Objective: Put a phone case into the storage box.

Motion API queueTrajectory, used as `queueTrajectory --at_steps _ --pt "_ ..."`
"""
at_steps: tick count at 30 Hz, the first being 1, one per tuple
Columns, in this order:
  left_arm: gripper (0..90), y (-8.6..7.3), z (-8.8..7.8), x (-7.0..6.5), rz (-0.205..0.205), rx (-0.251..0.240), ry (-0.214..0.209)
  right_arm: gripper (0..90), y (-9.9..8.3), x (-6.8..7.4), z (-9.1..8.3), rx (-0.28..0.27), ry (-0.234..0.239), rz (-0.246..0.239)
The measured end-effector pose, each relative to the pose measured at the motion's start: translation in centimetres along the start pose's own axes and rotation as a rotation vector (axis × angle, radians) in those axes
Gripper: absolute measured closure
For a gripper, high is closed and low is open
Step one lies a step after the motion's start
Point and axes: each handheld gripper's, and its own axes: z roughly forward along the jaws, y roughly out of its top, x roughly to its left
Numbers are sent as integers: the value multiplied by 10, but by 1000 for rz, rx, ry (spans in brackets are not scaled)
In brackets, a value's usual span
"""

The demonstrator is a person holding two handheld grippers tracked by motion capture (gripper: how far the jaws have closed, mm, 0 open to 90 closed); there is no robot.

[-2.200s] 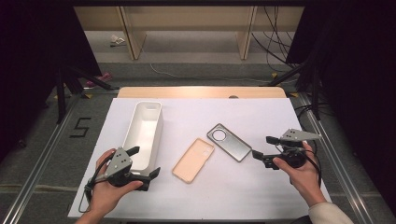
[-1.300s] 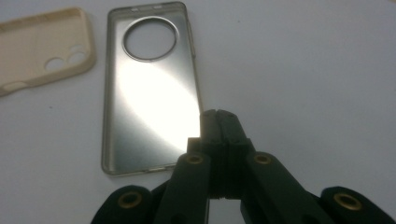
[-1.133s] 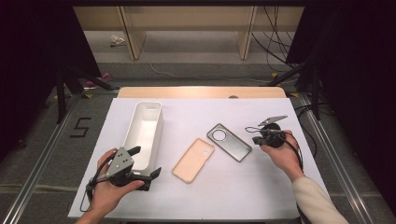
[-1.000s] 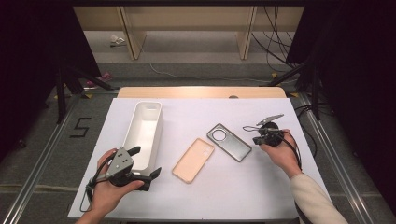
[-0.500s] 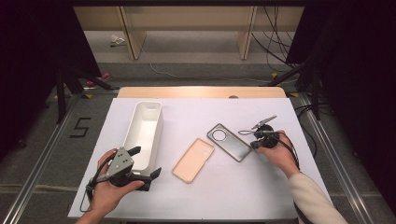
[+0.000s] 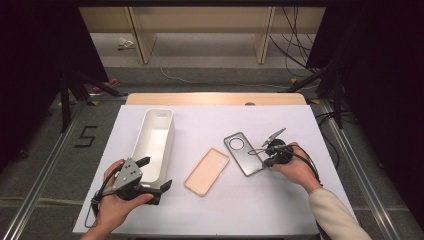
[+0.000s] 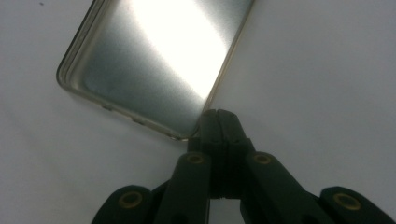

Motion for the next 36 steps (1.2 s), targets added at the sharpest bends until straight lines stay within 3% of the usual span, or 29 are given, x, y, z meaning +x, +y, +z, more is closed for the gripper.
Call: queueTrajectory --at_steps 12,36 --pt "0 0 0 0 -2 -1 1 900 6 24 -1 37 50 -74" --pt "0 0 0 -1 -1 -3 -3 900 10 35 0 50 89 -113"
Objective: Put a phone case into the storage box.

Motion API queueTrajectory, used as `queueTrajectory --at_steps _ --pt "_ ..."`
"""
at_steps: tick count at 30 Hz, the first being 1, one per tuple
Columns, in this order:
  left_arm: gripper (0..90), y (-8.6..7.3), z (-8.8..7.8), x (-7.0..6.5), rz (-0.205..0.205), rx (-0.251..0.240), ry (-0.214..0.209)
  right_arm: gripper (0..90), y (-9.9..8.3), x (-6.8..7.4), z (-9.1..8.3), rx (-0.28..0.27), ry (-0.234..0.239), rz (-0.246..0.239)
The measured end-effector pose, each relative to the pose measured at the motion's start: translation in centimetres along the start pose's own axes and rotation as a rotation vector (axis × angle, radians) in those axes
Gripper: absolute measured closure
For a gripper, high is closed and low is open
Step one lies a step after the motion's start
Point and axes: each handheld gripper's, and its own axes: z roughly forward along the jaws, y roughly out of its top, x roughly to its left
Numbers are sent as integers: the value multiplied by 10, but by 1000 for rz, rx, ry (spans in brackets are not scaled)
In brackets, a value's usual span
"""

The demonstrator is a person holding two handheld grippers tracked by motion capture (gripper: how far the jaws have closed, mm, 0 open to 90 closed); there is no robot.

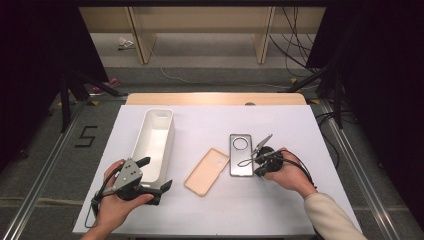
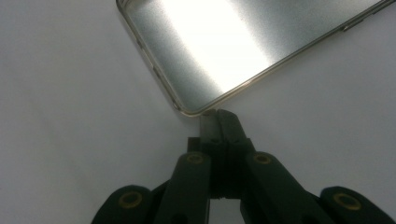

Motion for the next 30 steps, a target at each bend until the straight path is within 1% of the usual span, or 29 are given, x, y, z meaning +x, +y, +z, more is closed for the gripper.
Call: queueTrajectory --at_steps 6,9,10,11,12,13,14,15,16,19,23,26,27,29,30 --pt "0 0 0 0 0 0 0 897 1 2 0 5 -1 -13" --pt "0 0 0 0 0 0 -1 805 1 1 -2 12 -16 -53" --pt "0 0 0 0 0 1 -1 754 1 0 -3 10 -39 -85" --pt "0 0 0 0 1 0 -1 688 2 1 -6 13 -73 -111" --pt "0 0 0 0 0 -1 -1 634 3 1 -9 0 -84 -148" --pt "0 0 0 0 0 -1 -1 577 4 2 -12 -11 -84 -170" --pt "0 0 0 0 1 0 -2 529 6 4 -14 -12 -90 -211" --pt "0 0 0 0 2 0 -2 491 8 7 -16 -1 -99 -247" --pt "0 0 1 0 0 1 -2 440 10 10 -15 7 -103 -270" --pt "0 0 0 0 3 0 -4 366 17 18 -10 34 -113 -331" --pt "0 0 1 -1 -1 4 -4 362 27 25 -4 57 -127 -384" --pt "0 0 1 -1 0 4 -6 358 34 30 -1 68 -136 -405" --pt "0 0 1 -1 0 4 -7 358 36 31 1 71 -135 -418" --pt "0 -1 1 -1 1 4 -7 357 39 33 3 87 -140 -429" --pt "0 -1 2 -1 0 4 -7 352 41 33 5 85 -141 -436"
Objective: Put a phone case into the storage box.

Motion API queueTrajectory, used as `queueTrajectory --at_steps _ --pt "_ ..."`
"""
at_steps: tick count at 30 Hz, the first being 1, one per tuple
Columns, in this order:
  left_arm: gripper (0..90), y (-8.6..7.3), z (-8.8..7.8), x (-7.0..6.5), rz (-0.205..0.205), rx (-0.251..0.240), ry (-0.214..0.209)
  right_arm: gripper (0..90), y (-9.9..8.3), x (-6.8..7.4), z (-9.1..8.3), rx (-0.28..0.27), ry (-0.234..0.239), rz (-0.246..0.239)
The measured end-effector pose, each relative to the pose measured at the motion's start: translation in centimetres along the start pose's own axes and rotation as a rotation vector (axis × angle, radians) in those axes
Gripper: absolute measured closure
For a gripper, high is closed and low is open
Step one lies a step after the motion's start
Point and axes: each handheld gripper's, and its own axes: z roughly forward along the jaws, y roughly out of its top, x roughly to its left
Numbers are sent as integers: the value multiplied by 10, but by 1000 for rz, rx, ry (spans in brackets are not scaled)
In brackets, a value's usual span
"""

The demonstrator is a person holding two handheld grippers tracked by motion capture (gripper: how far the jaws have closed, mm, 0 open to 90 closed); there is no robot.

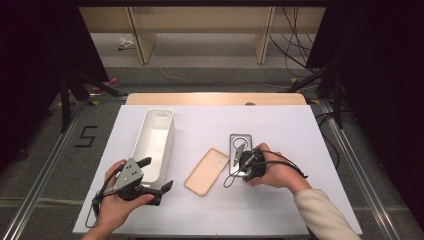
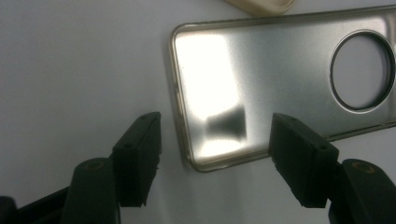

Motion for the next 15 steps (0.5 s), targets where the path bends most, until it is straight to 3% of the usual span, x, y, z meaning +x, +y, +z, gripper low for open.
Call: queueTrajectory --at_steps 8,15 --pt "0 0 0 0 0 1 -3 355 14 -2 7 35 -16 -33" --pt "0 0 0 0 1 2 -5 421 22 -1 10 67 -13 -68"
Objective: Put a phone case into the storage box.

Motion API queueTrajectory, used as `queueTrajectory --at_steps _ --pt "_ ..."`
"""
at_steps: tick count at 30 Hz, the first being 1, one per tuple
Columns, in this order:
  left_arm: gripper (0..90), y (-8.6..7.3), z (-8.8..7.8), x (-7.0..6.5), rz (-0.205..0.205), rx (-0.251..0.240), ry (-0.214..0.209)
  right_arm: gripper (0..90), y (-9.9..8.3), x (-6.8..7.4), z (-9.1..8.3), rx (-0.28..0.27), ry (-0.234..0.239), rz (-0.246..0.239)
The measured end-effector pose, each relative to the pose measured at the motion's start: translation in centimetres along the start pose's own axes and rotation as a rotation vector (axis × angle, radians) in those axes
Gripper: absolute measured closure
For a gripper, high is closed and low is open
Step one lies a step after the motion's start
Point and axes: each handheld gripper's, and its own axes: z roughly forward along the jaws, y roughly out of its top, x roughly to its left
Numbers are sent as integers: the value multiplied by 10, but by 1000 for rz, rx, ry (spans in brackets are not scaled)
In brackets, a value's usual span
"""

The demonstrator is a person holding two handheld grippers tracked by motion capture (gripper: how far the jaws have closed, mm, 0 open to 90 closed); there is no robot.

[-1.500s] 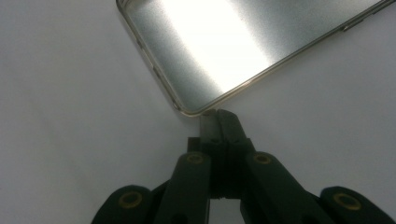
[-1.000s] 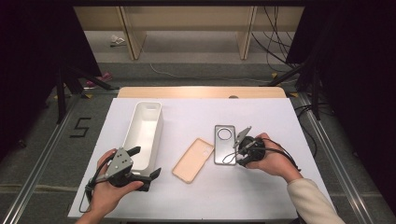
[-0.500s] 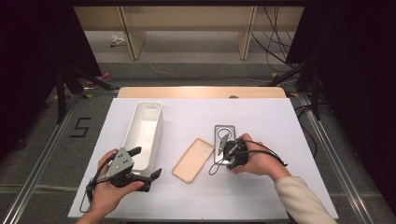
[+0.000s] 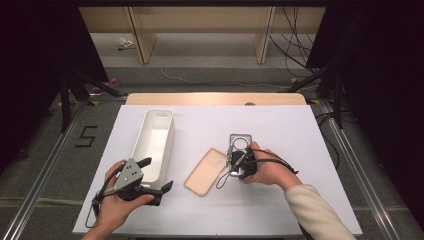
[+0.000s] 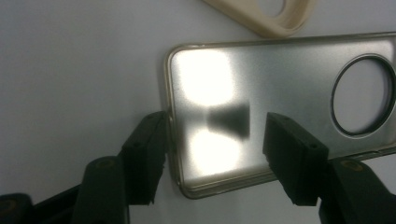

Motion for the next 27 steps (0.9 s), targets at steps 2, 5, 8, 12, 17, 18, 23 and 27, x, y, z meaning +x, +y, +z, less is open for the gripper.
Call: queueTrajectory --at_steps 2,5,8,12,17,18,23,27 --pt "0 0 0 0 2 0 -2 450 1 0 -1 10 8 -4" --pt "0 0 0 -1 2 1 -2 513 2 0 0 9 27 -17" --pt "0 0 0 -1 2 -1 -1 573 5 2 -1 32 46 -29" --pt "0 0 0 -1 1 -1 -2 589 6 2 -1 39 53 -34" --pt "0 0 0 -1 2 -2 -3 629 7 3 -1 42 59 -38" --pt "0 0 0 -1 2 -2 -3 636 7 3 -2 50 64 -40" --pt "0 0 0 -1 3 -3 -4 697 7 3 -2 48 76 -41" --pt "0 0 0 -2 6 -2 -2 746 7 5 -2 50 86 -39"
